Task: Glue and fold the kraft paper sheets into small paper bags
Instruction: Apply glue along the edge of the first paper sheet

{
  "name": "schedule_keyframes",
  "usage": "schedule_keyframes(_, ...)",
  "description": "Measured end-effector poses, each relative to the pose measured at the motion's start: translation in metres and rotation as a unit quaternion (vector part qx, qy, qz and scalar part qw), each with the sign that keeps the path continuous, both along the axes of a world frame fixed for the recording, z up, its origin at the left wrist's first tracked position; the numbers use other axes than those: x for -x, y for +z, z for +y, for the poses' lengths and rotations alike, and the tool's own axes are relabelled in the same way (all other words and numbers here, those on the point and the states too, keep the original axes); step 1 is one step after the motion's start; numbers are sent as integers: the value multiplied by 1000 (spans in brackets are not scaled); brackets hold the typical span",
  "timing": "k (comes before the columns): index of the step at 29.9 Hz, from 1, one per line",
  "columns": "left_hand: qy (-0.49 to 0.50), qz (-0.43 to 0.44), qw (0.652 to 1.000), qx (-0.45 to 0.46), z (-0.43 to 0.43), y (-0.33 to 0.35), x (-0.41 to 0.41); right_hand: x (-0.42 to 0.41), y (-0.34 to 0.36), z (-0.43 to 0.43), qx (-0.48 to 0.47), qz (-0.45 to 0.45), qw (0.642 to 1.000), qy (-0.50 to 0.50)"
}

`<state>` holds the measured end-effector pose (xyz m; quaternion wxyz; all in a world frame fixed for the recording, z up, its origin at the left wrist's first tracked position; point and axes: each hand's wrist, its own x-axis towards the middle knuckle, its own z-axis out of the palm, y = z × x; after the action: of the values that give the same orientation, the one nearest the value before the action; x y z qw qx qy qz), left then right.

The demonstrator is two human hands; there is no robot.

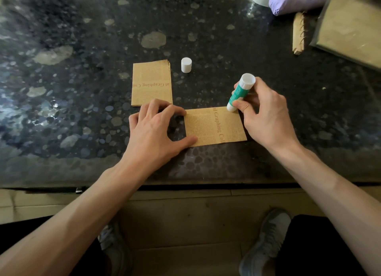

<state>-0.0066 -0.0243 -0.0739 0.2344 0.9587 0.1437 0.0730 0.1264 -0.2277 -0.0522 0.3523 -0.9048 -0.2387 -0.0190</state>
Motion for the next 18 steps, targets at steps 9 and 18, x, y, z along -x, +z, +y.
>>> schedule_keyframes(9, 1, 1, 1000, 1, -1, 1, 0, -1, 0, -3, 7, -3, 1000, -10)
schedule_keyframes(18, 1, 3, 1000, 0, -1, 1, 0, -8, -1, -12, -94, 11, 995, -41)
